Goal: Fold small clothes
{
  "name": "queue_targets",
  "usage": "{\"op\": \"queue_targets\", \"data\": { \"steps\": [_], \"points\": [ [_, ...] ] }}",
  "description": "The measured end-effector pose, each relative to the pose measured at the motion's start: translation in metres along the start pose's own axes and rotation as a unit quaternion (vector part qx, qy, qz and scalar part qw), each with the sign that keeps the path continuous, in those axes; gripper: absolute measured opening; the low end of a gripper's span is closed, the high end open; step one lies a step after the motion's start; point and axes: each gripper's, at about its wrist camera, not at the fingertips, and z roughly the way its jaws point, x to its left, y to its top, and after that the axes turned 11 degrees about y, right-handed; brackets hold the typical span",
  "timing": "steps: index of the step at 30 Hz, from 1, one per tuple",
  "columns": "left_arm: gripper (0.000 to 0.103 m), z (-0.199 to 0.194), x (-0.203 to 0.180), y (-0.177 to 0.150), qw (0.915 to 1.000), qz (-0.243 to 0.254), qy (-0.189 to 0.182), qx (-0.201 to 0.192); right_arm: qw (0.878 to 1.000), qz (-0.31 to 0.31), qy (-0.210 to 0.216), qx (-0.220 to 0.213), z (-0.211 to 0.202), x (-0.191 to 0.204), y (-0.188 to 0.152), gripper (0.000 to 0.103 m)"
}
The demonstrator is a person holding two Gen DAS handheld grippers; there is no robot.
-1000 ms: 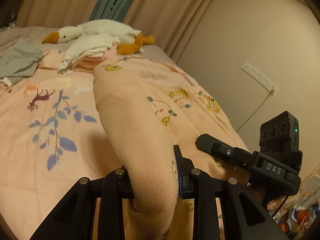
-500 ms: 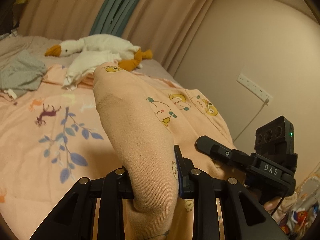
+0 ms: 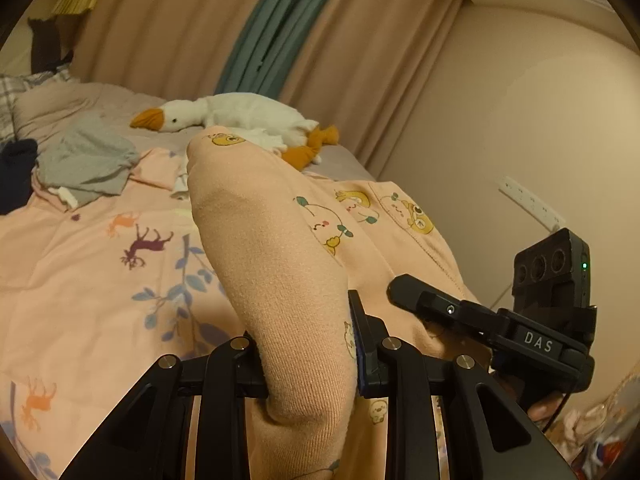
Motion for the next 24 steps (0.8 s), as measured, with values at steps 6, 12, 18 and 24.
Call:
{"op": "queue_targets", "data": {
  "steps": [6,12,18,24],
  "points": [
    [0.026,-0.001,0.012,0.000,0.9995,0.006,0.030,-0.008,1.000,-0.021,0.005,0.017,0.023,0.003,0.000,0.025],
    [0.026,0.015,0.023,-0.004,0.9985,0.002,0.052,0.015,0.998,-0.033,-0.030,0.036,0.040,-0.001,-0.004,0.025],
    [0.026,0.016,0.024,-0.004,0.9979,-0.005,0.061,0.024,0.999,-0.011,-0.034,0.041,0.046,-0.011,-0.008,0.025],
    [0.026,0.016,0.026,-0.005,0.9979,-0.006,0.058,0.026,0.998,-0.011,-0.035,0.043,0.047,-0.009,-0.009,0.025]
  ]
}}
